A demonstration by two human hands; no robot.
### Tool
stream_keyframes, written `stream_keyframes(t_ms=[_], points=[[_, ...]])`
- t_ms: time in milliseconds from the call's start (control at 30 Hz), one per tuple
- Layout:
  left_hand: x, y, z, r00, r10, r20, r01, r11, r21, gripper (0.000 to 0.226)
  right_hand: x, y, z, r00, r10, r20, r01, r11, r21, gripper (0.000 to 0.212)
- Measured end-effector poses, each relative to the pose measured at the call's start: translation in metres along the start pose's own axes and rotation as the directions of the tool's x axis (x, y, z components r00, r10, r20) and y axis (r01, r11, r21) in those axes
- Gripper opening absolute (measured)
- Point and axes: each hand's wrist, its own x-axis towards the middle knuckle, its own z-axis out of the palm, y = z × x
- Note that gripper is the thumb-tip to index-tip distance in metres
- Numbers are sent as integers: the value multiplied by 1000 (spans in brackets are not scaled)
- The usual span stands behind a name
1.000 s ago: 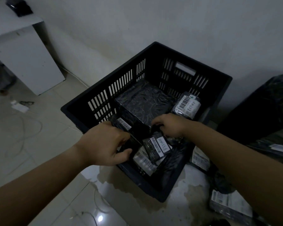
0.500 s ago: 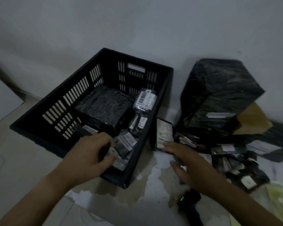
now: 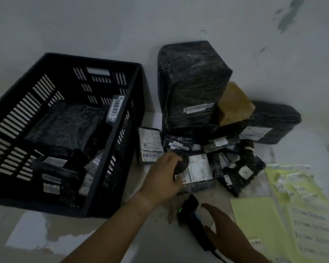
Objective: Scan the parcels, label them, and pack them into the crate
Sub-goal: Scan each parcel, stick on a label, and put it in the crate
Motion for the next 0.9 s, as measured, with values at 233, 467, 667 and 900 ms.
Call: stream_keyframes(t_ms=[233,467,667,900], points=[[53,-26,31,956,-168,241,61,917,394,96,6,4,20,994,46,103,-42,998,-38,87],[71,-29,52,901,-279,332,123,899,421,100,25,13,33,985,85,151,-72,993,-91,96],[56,-29,47,933,-246,263,241,969,51,92,23,11,37,979,93,179,-103,994,48,85],[25,16,20,797,-510,324,552,398,-733,14,-11,23,-3,984,162,68,-174,841,513,67]])
